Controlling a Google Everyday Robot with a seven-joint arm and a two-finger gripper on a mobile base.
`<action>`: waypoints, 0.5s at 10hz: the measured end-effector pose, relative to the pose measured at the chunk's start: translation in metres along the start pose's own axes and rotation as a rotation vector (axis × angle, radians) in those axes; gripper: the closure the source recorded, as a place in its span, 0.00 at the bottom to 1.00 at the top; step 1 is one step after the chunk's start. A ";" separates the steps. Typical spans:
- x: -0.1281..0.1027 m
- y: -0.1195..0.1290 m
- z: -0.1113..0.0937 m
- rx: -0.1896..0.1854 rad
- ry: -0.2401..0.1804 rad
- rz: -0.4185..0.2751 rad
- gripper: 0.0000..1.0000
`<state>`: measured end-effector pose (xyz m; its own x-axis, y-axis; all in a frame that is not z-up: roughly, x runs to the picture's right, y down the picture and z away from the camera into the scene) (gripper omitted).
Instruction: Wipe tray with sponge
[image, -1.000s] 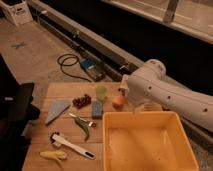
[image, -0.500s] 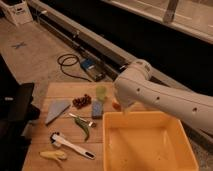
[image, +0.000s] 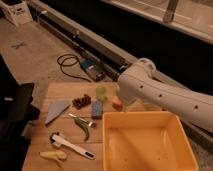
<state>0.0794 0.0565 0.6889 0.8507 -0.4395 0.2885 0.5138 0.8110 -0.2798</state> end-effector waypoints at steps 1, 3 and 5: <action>0.002 -0.017 0.008 0.005 -0.008 -0.081 0.35; -0.004 -0.048 0.021 0.017 -0.031 -0.197 0.35; -0.015 -0.069 0.034 0.031 -0.072 -0.283 0.35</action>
<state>0.0273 0.0199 0.7348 0.6633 -0.6223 0.4157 0.7251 0.6718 -0.1513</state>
